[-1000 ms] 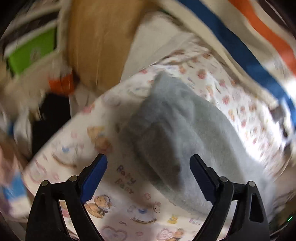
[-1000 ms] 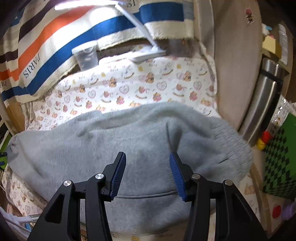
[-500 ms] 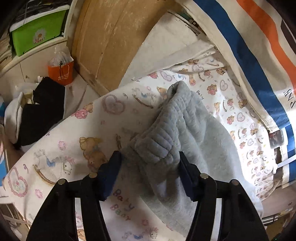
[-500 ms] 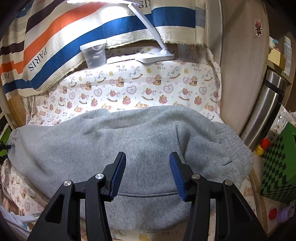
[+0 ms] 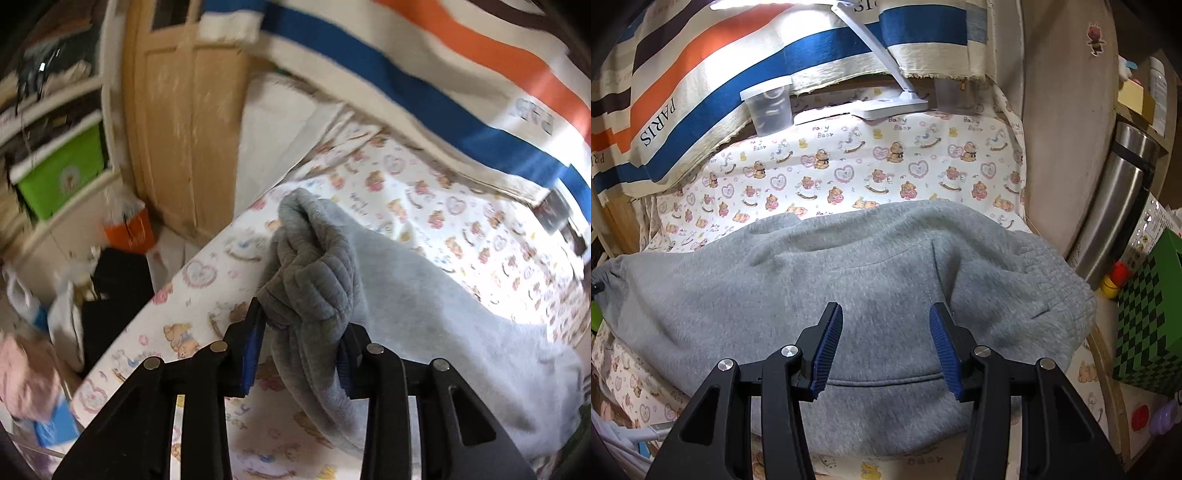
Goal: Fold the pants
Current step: 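Grasp the ribbed cuff with the left tool and lift it off the bundle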
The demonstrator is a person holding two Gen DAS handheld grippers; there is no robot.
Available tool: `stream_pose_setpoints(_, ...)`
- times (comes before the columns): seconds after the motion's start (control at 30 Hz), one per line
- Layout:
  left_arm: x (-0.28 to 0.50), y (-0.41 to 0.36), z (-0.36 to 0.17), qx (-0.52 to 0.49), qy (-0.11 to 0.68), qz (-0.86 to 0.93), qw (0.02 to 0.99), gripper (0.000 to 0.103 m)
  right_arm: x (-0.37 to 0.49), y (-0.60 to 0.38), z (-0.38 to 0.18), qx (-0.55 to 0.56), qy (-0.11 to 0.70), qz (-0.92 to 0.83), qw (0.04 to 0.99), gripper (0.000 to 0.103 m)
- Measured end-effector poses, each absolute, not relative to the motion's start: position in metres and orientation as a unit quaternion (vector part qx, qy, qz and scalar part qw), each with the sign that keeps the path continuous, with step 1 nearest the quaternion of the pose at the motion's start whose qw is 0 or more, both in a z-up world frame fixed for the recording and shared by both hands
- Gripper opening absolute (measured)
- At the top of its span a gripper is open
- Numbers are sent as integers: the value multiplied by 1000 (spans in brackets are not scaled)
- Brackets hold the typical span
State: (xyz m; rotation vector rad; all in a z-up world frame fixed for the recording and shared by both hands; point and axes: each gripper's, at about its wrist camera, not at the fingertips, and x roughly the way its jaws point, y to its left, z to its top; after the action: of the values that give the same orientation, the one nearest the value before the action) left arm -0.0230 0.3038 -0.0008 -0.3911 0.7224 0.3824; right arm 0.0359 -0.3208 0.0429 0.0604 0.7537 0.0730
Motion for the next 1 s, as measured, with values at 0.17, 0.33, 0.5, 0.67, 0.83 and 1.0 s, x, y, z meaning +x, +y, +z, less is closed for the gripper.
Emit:
stream_pose_setpoints(0.17,-26,257,19,-120,329,160,923,31,33,-324,39,24,371,31,928,51)
stream_pose_setpoints(0.33,-23,208,36,-88,321,99,938,30,34,-326,38,31,372,31,927,51)
stream_pose_setpoints(0.5,-17,213,28,-98,326,130,931,31,32,-322,38,29,371,42,927,51)
stream_pose_setpoints(0.67,-25,263,14,-146,333,178,914,32,33,-323,37,23,373,39,927,51)
stream_pose_setpoints(0.83,-35,311,-16,-221,362,191,885,40,38,-323,34,26,378,33,925,51)
stream_pose_setpoints(1.0,-44,348,-60,-307,381,166,856,42,43,-311,35,24,381,39,923,51)
